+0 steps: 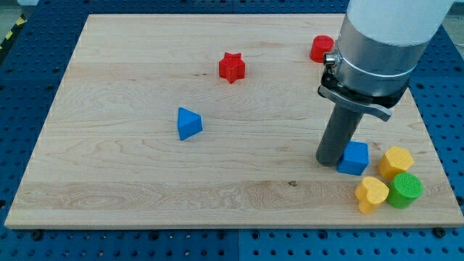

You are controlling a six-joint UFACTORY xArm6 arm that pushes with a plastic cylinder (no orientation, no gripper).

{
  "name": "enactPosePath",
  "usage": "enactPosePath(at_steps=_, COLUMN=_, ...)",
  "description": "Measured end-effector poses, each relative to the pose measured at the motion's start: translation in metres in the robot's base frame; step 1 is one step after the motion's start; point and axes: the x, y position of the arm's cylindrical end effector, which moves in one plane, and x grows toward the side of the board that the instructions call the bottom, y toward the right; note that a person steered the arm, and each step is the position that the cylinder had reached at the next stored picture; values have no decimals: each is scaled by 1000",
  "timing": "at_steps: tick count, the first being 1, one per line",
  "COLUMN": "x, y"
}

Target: Move the green star top right to the blue cube

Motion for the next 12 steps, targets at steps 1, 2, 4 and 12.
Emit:
enactPosePath(at_steps=1, x=0, y=0)
enactPosePath(at_steps=2, x=-13, y=0)
enactPosePath(at_steps=4, x=-61, y=0)
enactPosePath(at_steps=12, x=-123, y=0)
